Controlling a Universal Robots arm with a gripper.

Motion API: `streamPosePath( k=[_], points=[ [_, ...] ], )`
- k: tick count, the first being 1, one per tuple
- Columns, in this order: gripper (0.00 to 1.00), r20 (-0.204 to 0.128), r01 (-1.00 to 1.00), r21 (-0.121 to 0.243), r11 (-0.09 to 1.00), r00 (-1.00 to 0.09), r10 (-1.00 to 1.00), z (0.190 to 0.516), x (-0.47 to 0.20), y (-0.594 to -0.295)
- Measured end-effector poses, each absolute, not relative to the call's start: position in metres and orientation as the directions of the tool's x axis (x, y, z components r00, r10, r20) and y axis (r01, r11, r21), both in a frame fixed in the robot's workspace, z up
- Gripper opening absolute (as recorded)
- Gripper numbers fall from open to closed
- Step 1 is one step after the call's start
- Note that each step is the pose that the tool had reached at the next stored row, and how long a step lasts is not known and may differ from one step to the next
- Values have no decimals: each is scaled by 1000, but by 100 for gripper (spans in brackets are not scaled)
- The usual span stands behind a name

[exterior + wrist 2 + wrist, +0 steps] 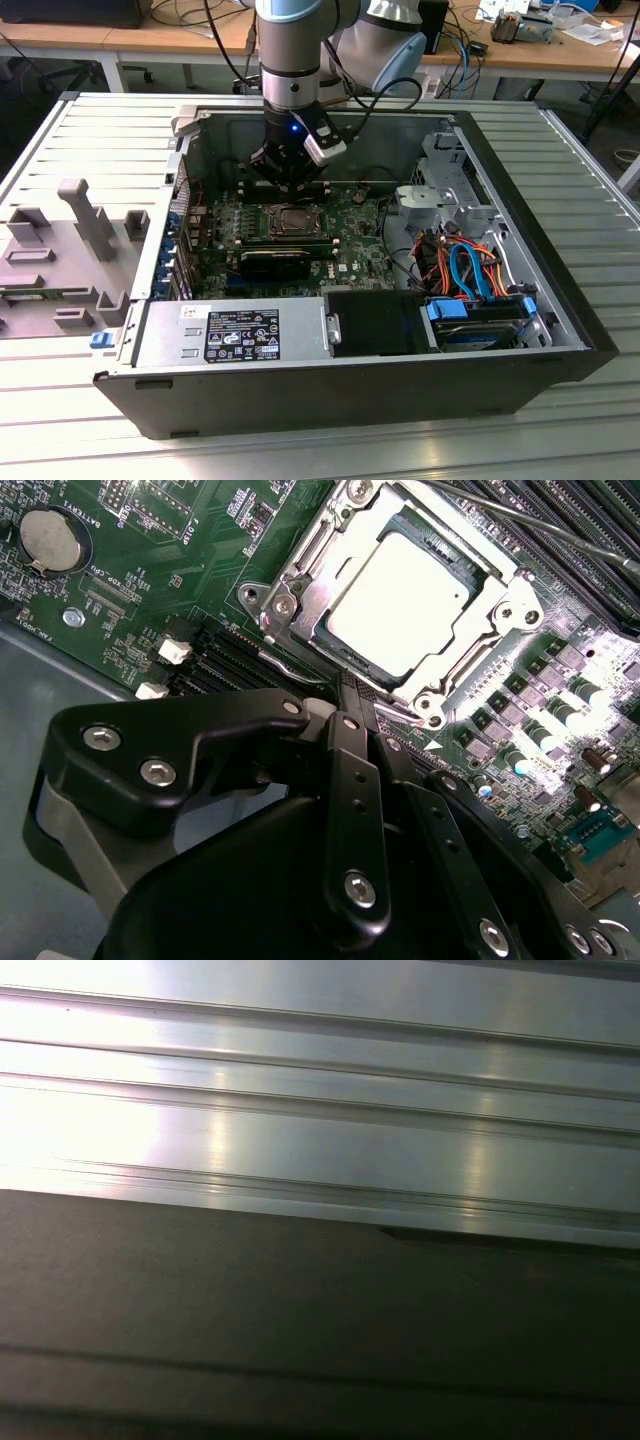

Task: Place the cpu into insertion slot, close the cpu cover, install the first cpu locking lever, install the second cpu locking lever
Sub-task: 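Install the second cpu locking lever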

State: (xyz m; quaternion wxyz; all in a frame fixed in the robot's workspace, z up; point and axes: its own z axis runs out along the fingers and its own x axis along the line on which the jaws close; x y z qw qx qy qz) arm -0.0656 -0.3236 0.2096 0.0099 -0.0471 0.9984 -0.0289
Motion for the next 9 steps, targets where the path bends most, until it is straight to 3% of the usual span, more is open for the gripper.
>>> streamPosePath(
  k=[9],
  points=[
    [11,-17,-93,-59,994,-995,-95,210,-66,-324]
  ],
)
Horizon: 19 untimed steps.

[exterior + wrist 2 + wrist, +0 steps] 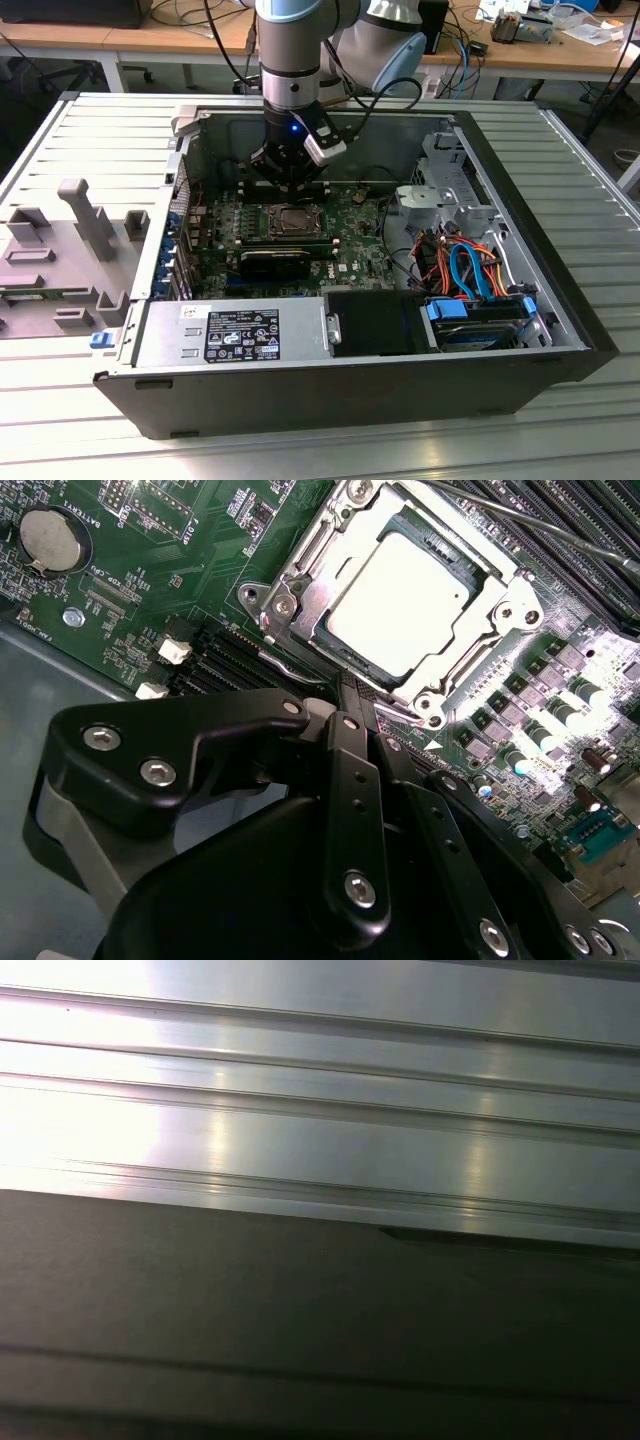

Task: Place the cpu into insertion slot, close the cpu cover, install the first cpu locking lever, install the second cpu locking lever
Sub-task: 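Install the second cpu locking lever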

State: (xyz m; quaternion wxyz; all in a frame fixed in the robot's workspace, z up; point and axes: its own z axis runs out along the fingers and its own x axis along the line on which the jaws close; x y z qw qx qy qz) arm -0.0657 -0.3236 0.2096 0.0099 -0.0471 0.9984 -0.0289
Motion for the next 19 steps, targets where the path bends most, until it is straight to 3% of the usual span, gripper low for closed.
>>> streamPosePath(
  k=[19],
  points=[
    [11,-17,-93,-59,994,-995,-95,210,-66,-324]
  ],
)
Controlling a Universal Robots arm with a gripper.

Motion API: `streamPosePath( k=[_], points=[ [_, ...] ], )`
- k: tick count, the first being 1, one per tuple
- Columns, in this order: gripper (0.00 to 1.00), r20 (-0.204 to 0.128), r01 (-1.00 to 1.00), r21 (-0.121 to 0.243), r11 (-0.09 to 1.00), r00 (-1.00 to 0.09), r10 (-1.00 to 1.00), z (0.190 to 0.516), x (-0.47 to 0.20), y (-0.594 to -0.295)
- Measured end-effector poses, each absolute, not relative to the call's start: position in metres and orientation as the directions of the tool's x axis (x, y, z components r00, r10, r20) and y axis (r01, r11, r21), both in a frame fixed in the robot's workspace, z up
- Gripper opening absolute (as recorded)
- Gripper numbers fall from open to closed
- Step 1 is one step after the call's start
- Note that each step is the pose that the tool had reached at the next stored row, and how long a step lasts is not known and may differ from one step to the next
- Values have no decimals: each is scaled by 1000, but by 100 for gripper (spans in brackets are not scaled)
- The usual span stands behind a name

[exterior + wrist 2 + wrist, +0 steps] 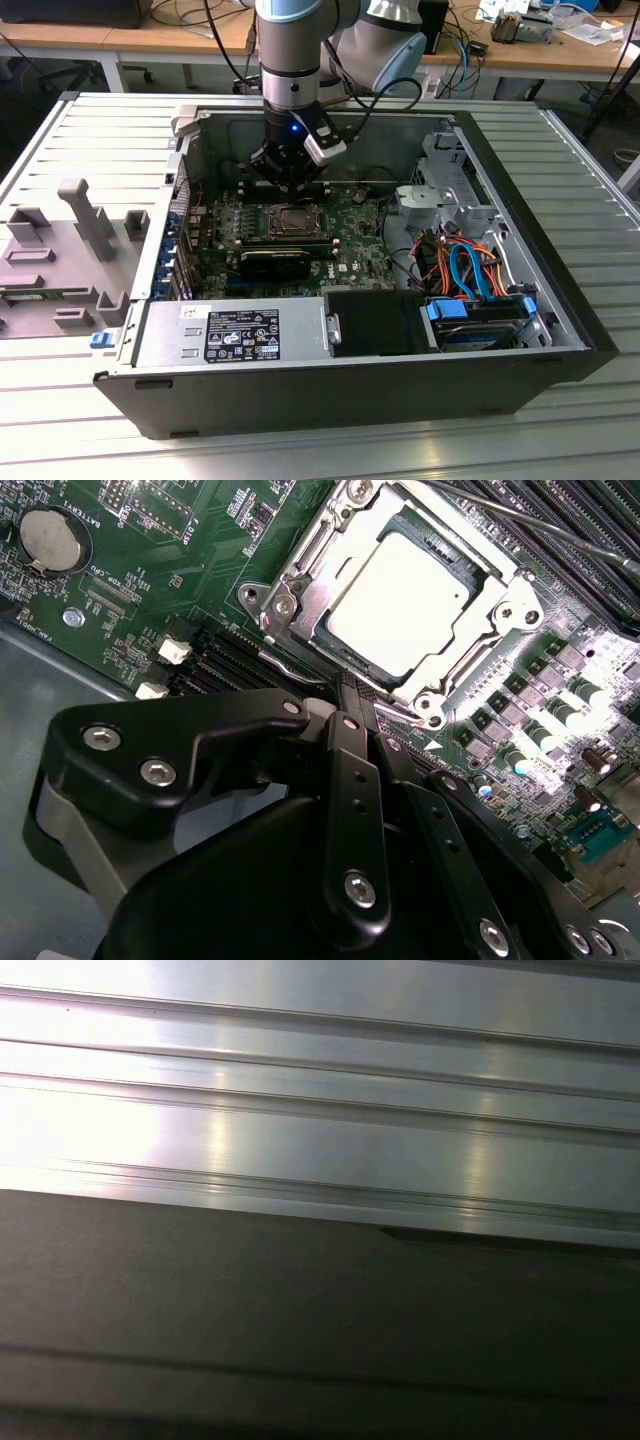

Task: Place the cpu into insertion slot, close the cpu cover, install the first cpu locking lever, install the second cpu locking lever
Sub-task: 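Install the second cpu locking lever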

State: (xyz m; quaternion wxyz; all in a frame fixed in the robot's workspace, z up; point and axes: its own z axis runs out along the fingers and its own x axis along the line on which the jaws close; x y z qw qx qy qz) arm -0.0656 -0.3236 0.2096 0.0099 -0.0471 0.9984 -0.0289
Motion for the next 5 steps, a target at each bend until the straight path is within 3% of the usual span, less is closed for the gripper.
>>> streamPosePath(
  k=[5],
  points=[
    [11,-17,-93,-59,994,-995,-95,210,-66,-324]
  ],
)
